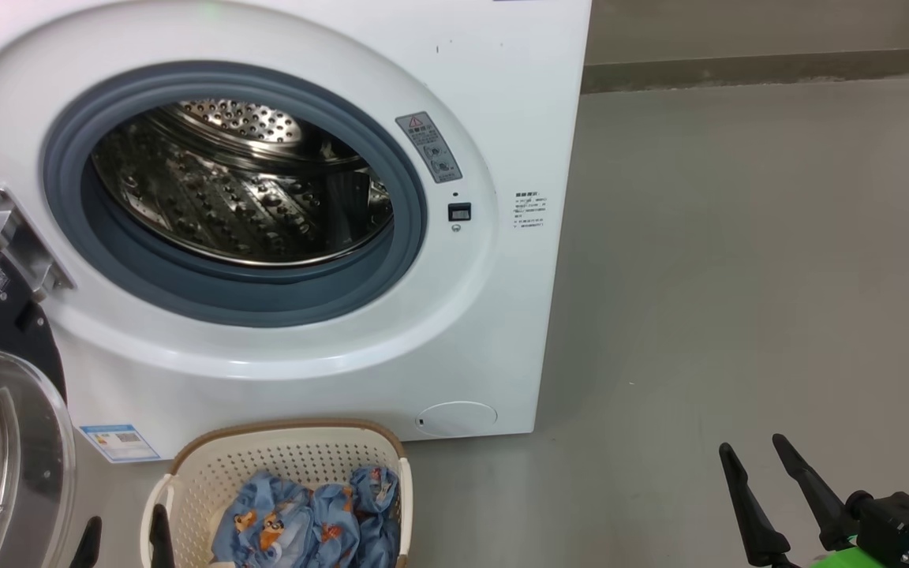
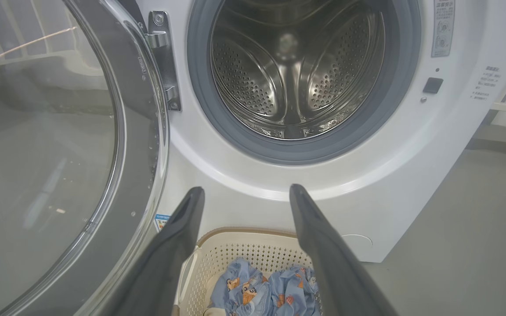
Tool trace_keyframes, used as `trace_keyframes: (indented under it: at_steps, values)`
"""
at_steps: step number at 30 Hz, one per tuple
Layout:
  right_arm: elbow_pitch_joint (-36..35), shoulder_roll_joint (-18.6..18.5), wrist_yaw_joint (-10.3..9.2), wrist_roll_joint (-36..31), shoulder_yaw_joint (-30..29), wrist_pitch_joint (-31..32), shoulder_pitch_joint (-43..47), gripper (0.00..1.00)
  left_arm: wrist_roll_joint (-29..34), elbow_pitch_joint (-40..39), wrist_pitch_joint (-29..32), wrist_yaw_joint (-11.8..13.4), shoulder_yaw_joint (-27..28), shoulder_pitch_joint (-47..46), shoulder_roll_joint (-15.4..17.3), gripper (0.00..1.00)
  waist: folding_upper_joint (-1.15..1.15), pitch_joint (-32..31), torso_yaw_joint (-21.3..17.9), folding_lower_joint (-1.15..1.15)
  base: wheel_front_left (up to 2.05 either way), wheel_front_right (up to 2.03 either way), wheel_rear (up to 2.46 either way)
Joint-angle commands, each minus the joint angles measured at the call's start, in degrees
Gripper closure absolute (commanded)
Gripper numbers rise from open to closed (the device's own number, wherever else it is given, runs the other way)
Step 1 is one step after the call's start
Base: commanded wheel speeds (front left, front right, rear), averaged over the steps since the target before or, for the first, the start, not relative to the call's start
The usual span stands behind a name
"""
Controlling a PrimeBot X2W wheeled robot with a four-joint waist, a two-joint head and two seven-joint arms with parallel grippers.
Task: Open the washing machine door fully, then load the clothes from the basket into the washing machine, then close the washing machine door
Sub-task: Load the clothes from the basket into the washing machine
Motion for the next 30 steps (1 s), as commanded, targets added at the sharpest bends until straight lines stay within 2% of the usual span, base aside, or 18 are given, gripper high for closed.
trace_keyframes:
  at_steps: [1, 20, 30]
  values:
    - [-1.4, -1.2, 0.16, -0.2, 1.2, -0.3, -0.8, 0.0, 0.0, -1.2, -0.4, -0.3, 1.7, -0.9, 0.7, 0.0, 0.0, 0.2, 0.0, 0.0, 0.0, 0.0, 0.0]
    - [-2.2, -1.1, 0.16, 0.0, 1.1, -0.3, -2.5, 0.0, -0.7, 0.6, -0.4, -1.1, 0.3, -3.3, 0.7, 0.0, 0.0, 6.6, -0.5, 0.0, 0.0, 0.0, 0.0]
    - [-3.3, -0.6, 0.16, -0.8, 1.3, -0.3, -5.2, 0.0, -1.9, 3.4, -0.4, -2.0, 0.3, -7.6, 0.7, 0.0, 0.0, 14.7, -1.0, 0.0, 0.0, 0.0, 0.0]
